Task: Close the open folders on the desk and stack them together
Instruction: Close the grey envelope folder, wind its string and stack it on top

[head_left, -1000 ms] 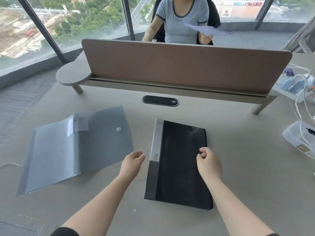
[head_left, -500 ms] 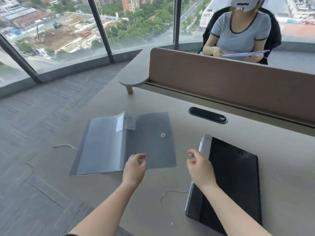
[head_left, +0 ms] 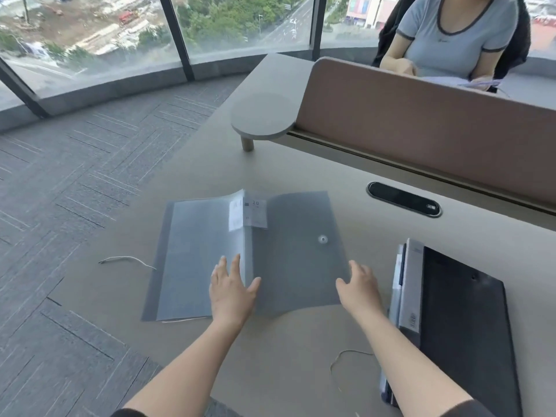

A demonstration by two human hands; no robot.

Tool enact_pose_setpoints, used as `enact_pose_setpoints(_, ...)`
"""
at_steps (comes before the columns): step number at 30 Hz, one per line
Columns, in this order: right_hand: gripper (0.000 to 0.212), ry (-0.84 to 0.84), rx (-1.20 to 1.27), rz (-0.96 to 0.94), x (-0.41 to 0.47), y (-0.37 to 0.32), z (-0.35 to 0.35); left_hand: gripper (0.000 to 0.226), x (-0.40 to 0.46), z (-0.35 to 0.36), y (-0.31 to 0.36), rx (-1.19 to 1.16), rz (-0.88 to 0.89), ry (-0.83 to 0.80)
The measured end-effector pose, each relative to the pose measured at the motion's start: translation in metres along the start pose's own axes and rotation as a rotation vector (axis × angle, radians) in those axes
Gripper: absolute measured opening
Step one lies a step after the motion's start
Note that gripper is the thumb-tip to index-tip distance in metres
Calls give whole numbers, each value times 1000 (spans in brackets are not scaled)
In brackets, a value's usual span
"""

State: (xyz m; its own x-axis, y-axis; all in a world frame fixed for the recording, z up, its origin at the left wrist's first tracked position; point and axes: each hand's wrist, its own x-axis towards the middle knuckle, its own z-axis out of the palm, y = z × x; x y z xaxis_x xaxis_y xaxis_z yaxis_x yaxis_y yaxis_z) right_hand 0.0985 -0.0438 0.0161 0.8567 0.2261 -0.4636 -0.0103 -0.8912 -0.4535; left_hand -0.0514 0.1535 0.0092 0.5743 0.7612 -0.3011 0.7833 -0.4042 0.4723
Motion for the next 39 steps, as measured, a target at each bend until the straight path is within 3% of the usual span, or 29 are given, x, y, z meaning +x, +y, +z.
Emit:
enact_pose_setpoints(5, 64, 17, -12, 71, 9, -11, 8, 80, 16, 4, -10, 31, 14, -64)
enact_pose_setpoints(12, 50, 115, 105, 169, 23, -19, 17, 80, 22, 10, -17, 115, 23, -73)
enact_pose_setpoints(17, 8, 129, 194, 290, 32, -26, 14, 80, 23, 9, -20, 113, 26, -70)
enact_pose_setpoints(19, 31, 109, 237, 298, 34, -30, 11, 80, 24, 8, -21, 121, 27, -66)
enact_pose_setpoints(21, 38, 91, 251, 318, 36, -32, 8, 80, 24, 8, -21, 127, 27, -68)
enact_pose_setpoints(25, 25, 83, 295, 388, 39, -30, 3, 80, 24, 7, -21, 123, 18, -63)
enact_pose_setpoints(29, 31, 100, 356, 307, 35, -28, -1, 80, 24, 5, -22, 119, 12, -71)
enact_pose_setpoints(32, 6, 83, 443, 289, 31, -27, -6, 80, 22, 4, -22, 117, 17, -69)
enact_pose_setpoints(39, 26, -77, 389, 82, 21, -39, -27, 75, 24, -5, -17, 72, -2, -95)
